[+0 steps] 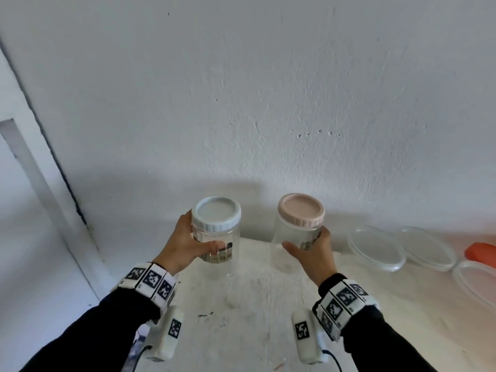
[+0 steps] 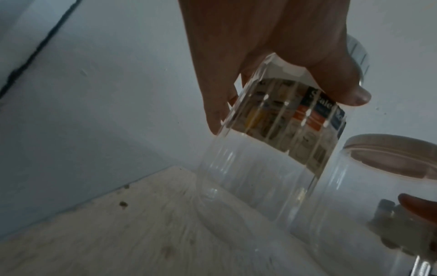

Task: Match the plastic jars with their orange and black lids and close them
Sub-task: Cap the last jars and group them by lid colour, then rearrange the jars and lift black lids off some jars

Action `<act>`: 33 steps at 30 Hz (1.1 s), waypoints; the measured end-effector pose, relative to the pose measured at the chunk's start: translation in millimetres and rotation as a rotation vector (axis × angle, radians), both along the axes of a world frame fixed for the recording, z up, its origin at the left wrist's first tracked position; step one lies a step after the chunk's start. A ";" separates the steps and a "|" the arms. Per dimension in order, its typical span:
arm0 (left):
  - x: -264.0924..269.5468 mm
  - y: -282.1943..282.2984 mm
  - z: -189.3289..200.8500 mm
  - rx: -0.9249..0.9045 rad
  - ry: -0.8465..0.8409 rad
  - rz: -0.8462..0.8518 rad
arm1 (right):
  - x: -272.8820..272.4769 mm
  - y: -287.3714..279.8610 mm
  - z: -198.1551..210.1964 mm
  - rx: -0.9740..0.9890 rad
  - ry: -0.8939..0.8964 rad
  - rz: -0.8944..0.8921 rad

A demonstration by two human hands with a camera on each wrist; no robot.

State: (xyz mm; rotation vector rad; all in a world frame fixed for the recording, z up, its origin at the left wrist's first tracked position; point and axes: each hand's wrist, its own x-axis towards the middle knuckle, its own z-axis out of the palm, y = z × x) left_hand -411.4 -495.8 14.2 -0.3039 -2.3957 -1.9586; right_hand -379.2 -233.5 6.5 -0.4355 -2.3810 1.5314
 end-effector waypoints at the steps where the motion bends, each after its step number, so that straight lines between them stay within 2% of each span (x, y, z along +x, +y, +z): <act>1: -6.1 -1.1 1.0 0.006 -0.004 -0.016 | -1.7 -2.4 -2.2 0.017 0.002 -0.014; 11: -45.3 -8.9 -6.4 0.084 -0.003 -0.072 | -9.7 -35.8 -1.1 0.020 -0.026 0.153; 23: -46.0 -6.0 -8.1 0.051 0.048 -0.072 | -21.6 -48.0 -4.0 0.041 -0.016 0.175; 27: -42.9 -5.8 -7.2 0.028 0.087 -0.072 | -13.0 -42.5 -1.0 0.122 -0.027 0.238; 30: -36.0 -7.3 0.4 -0.101 0.258 0.055 | 2.1 -30.3 4.3 0.308 0.012 0.233; 33: -25.2 0.4 16.0 -0.310 0.648 0.109 | 17.3 -6.7 10.7 0.580 0.157 0.177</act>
